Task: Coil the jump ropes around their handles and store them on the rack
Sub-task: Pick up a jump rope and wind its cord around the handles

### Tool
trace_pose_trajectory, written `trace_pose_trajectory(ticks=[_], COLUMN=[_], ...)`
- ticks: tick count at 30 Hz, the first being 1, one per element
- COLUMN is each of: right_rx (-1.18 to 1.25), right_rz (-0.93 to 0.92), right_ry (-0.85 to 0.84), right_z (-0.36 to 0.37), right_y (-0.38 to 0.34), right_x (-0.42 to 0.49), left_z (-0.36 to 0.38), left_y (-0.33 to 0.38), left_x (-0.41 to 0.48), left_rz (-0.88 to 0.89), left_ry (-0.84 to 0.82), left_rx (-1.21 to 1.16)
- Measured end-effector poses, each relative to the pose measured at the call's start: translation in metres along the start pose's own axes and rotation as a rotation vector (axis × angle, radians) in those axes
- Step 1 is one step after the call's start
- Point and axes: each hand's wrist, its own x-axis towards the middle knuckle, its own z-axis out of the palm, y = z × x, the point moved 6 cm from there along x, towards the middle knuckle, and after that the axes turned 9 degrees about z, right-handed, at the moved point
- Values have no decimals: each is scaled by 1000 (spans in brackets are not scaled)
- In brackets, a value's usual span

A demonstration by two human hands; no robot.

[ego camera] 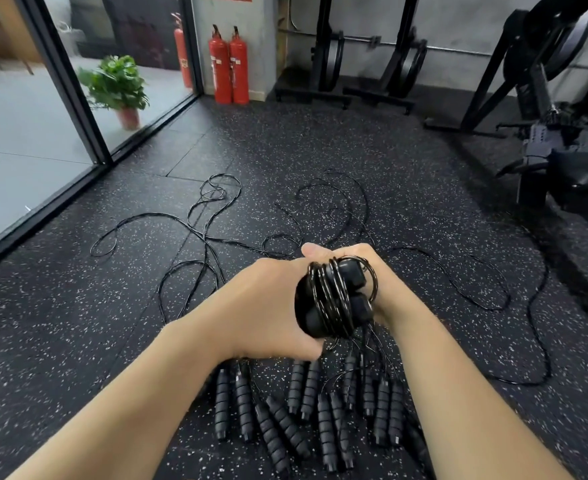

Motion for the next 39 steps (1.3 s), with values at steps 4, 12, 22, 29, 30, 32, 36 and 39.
trace_pose_trajectory(ticks=[4,12,22,29,30,32,36,39], right_rx=[-105,-147,-523,-724,-741,-803,-895,-979], right_rz=[43,37,-23,-10,-19,-45,-120,-210], right_ry=[189,175,336,476,498,530,473,386], right_z=[-14,-6,-5,-9,-9,-8,9,28], right_y=[5,5,1,-4,-6,-14,-33,-47], right_x=[3,-1,-6,-23,-26,-31,-46,-54], left_z=[-8,-14,-25,-42,-45,-51,-52,-47], left_y=[0,-11,-59,-97,-100,-106,-115,-118], left_x=[-1,-7,-9,-26,-29,-34,-41,-37], left_rz=[-70,-203,-405,-540,-547,-550,-591,-613], left_ry=[81,191,335,449,462,477,496,472], left_rx=[35,1,-211,-364,-360,-298,-201,-112])
